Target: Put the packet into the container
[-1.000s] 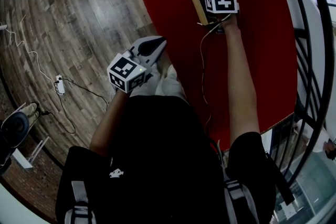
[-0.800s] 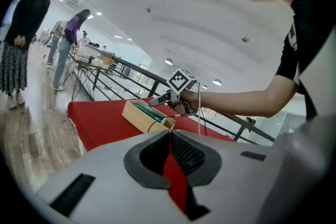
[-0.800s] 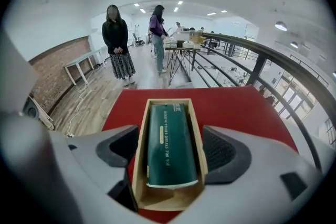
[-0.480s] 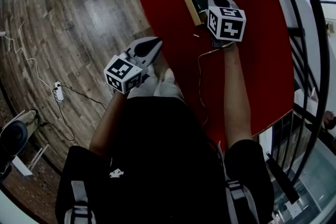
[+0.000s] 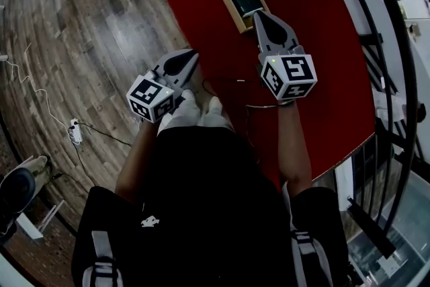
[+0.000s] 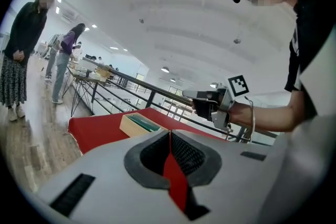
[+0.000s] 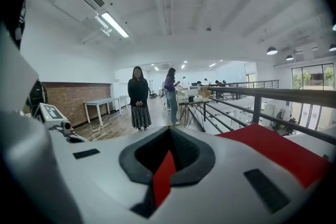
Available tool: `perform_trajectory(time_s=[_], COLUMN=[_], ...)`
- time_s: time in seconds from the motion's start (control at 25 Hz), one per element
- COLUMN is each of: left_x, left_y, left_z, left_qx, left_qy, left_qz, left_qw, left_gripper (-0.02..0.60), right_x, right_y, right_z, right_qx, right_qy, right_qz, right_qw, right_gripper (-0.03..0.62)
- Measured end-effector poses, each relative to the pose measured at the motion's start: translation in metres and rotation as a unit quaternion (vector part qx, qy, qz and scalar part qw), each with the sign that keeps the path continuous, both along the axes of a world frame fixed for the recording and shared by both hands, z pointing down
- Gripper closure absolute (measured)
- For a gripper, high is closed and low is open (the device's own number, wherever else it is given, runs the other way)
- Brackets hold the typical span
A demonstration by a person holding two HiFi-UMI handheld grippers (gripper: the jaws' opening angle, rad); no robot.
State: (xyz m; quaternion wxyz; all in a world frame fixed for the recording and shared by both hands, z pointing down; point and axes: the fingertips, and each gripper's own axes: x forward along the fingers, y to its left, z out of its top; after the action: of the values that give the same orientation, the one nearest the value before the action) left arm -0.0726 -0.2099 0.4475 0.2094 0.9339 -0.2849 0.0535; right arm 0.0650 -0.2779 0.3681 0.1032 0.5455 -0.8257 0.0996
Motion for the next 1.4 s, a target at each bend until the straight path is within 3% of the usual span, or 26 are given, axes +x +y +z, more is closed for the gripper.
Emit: perform_trajectory(time_s=[0.48,0.72,1.4], left_x=[0.002,-0.005,-0.002], left_y=[0.031,0.041,0.047], left_z=[-0.043,-0.062,-0.078], left_qx=[0.036,0.054,0.076], left_qy=[0.010,0.013,0.011], left_qz=[0.012,0.007,0.006], left_qw=[0.9992,0.9984,0.9970], left_gripper=[0.568,0.568,0.568], right_x=[-0.016,-0.031,-0.034], right_y=[0.076,0.103,0.116], right_z=[-0.033,-0.052,-0.045], right_qx=[0.060,0.097,0.098], right_qy=[-0.084,-0.103,-0.100], right_qz=[-0.003,-0.031,-0.036], right_qw=[0.995,0.989,0.990], right_gripper=[0.572,0.572,0.572])
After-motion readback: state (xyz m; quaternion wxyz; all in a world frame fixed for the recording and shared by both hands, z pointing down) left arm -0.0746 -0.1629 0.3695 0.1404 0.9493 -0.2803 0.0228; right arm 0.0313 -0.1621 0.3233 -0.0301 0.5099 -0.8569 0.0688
